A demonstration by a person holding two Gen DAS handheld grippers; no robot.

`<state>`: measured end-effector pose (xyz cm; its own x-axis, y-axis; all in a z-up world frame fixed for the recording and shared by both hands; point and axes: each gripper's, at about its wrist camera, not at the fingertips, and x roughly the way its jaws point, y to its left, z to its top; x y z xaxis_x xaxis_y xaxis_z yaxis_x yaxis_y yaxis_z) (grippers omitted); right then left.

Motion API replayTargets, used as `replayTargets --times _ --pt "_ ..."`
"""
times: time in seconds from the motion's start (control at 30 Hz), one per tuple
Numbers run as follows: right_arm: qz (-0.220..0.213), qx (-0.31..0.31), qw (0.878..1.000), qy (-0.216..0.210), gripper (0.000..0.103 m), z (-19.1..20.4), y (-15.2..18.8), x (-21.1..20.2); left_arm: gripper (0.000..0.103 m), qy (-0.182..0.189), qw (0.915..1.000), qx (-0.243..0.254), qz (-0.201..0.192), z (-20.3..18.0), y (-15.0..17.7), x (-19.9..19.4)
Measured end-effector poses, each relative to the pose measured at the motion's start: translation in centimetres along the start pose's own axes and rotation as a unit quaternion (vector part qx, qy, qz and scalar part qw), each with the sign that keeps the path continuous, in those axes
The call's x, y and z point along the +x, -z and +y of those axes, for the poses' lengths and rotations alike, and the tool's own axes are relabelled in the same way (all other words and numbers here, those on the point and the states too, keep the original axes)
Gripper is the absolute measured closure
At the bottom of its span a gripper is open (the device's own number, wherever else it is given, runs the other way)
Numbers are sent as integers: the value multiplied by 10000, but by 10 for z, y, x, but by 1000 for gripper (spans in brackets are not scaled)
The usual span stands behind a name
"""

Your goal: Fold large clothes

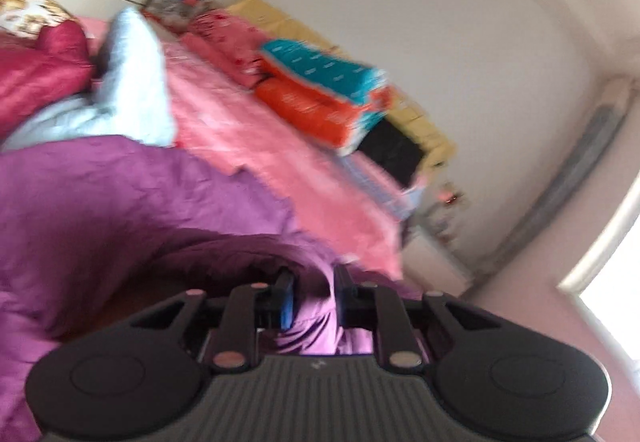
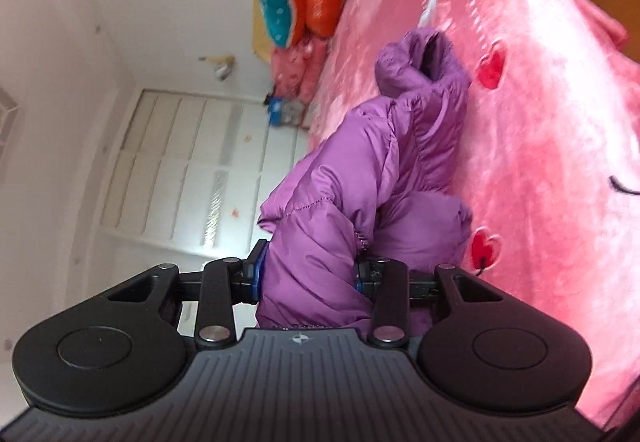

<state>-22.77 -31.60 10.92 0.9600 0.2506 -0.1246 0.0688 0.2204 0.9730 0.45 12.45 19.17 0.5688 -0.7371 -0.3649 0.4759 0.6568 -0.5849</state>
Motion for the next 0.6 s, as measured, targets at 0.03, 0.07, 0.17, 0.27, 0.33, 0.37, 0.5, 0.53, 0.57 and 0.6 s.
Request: replayTargets --times 0.03,0.07,0.17,0.27,0.33,0.37,0.5,0.53,0.57,0.6 --pt "-26 -13 9997 229 54 -1 1 3 87 -134 9999 7 99 3 4 0" --pt "-38 -8 9989 460 53 -4 3 1 87 -191 9997 -5 169 6 9 0" --pt "-46 -197 9938 1092 42 -18 9 -2 69 -308 9989 159 322 12 31 0" --pt "2 -334 9918 1237 12 -35 22 -5 52 -355 9976 464 382 15 55 2" --pt "75 -500 9912 1222 0 -42 32 -12 39 -326 9967 590 452 21 64 3" --pt "130 -541 9909 1224 0 -46 36 -14 34 -305 9959 700 491 23 69 2" --pt "426 -980 9843 1405 0 -52 41 -18 12 -183 9894 1278 669 28 90 5" --pt "515 -1111 9820 1439 0 -52 44 -20 8 -147 9876 1380 731 28 94 8" --pt "607 -1178 9807 1438 0 -53 47 -20 8 -136 9860 1475 761 26 98 10" --pt "710 -1205 9800 1412 0 -55 49 -20 8 -157 9839 1590 799 24 100 14"
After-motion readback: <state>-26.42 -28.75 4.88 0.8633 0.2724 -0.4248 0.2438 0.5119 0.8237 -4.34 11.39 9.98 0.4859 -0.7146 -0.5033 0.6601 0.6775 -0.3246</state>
